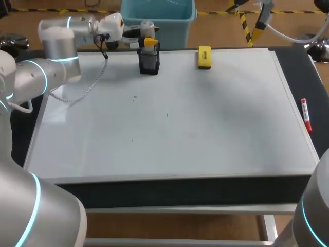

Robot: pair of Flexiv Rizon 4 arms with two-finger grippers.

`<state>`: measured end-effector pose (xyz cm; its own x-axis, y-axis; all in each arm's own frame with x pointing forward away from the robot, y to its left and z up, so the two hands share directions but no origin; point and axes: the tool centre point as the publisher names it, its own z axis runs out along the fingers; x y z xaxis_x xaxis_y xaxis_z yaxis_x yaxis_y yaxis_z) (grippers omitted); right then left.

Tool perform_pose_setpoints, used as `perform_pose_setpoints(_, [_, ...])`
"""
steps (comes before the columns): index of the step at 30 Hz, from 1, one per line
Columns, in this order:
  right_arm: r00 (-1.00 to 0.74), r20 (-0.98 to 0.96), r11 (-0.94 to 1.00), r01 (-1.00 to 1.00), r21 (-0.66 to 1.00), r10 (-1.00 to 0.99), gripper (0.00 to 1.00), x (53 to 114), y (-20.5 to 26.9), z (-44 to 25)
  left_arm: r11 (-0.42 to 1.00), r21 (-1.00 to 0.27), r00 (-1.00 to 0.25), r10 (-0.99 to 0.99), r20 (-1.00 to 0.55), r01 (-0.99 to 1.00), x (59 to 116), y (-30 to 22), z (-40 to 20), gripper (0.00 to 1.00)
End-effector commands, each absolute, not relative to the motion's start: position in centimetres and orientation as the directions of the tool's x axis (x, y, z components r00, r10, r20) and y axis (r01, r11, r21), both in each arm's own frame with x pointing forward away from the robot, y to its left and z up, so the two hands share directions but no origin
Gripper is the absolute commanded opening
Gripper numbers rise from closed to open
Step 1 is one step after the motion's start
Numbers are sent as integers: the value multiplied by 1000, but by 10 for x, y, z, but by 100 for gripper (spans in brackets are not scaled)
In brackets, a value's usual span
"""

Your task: Pick up the inspection probe, press it on each red-marked spot on the whiteboard one by one, put down the probe, pick up the eraser, and wipe off all the red marks.

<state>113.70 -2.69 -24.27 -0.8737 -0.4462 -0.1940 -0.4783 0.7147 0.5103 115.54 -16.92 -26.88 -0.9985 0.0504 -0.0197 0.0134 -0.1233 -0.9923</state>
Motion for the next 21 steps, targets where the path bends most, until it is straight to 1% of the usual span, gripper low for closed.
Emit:
perform_pose_setpoints(1, [-873, -192, 717, -480, 507, -448, 100, 1137, -27, -242, -144, -990, -969, 244, -45, 10, 1164, -170, -276, 0])
perform_pose_setpoints(9, [-873, -192, 717, -480, 507, -448, 100, 1137, -27, -242, -144, -990, -967, 250, -48, 12, 1162, -170, -280, 0])
perform_pose_setpoints(10, [-873, -192, 717, -480, 507, -448, 100, 1137, -27, -242, -142, -990, -967, 250, -48, 12, 1161, -170, -280, 19])
perform_pose_setpoints(11, [-873, -192, 717, -480, 507, -448, 100, 1137, -27, -242, -141, -990, -967, 250, -48, 12, 1161, -170, -280, 43])
perform_pose_setpoints(12, [-873, -192, 717, -480, 507, -448, 100, 1137, -27, -242, -140, -990, -967, 250, -47, 12, 1161, -170, -280, 74])
perform_pose_setpoints(13, [-873, -192, 717, -480, 507, -448, 100, 1137, -27, -242, -136, -991, -967, 249, -49, 15, 1160, -169, -280, 100])
perform_pose_setpoints(17, [-873, -192, 717, -480, 507, -448, 100, 1137, -27, -242, -122, -992, -969, 242, -52, 22, 1157, -168, -276, 100])
perform_pose_setpoints(21, [-873, -192, 717, -480, 507, -448, 100, 1137, -27, -242, -61, -998, -978, 203, -45, 33, 1153, -161, -270, 100])
